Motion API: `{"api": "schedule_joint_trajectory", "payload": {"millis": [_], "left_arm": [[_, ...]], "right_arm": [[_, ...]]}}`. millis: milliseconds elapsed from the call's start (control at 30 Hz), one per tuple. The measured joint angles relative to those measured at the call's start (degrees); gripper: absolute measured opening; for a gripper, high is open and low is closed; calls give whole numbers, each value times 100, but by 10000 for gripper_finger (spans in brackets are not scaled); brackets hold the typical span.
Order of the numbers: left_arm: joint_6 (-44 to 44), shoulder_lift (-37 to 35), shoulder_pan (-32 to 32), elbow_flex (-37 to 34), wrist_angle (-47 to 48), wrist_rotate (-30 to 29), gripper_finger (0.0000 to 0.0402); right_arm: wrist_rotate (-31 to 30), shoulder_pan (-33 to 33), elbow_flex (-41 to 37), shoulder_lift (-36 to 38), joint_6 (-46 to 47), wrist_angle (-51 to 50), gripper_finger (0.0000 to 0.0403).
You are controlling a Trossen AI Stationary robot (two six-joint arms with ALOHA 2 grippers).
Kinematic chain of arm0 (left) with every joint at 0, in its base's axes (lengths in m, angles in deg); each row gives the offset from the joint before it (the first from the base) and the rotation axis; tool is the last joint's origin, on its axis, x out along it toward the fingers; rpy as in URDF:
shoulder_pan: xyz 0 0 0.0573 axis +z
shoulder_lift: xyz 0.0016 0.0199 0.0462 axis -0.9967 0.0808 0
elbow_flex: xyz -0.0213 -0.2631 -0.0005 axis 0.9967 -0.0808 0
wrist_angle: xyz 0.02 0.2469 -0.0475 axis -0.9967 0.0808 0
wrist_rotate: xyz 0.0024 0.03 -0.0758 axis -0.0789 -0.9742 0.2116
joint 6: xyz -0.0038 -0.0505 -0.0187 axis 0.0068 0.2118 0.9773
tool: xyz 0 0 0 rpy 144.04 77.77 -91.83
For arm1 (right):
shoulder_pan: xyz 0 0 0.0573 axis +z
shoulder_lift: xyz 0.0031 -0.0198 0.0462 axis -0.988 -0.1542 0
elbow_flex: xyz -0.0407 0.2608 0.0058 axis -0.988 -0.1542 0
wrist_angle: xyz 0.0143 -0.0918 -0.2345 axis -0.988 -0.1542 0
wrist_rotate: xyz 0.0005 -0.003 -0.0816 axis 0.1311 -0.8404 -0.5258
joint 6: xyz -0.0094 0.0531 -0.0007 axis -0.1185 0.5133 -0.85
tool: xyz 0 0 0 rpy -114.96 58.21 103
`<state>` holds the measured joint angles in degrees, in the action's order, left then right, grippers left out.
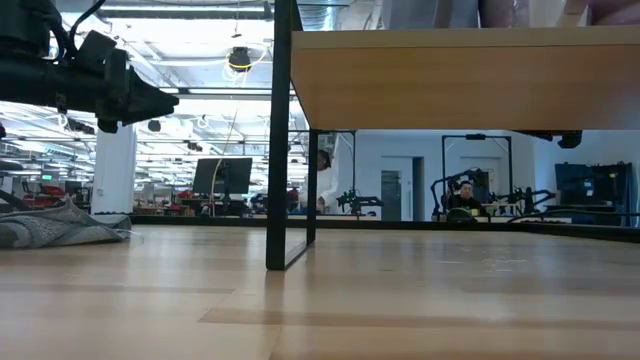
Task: Stack small to large cups/mugs on shelf
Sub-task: Return to Home Position
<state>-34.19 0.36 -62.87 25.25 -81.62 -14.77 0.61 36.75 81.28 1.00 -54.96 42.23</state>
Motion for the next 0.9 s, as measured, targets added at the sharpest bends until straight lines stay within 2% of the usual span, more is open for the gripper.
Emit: {"api": "schedule_joint_trajectory", "payload": {"millis": [900], "left_arm": [[-26, 0, 0, -11, 7, 7, 158]], "right_arm": [[11, 31, -2, -15, -2, -179, 171]]}}
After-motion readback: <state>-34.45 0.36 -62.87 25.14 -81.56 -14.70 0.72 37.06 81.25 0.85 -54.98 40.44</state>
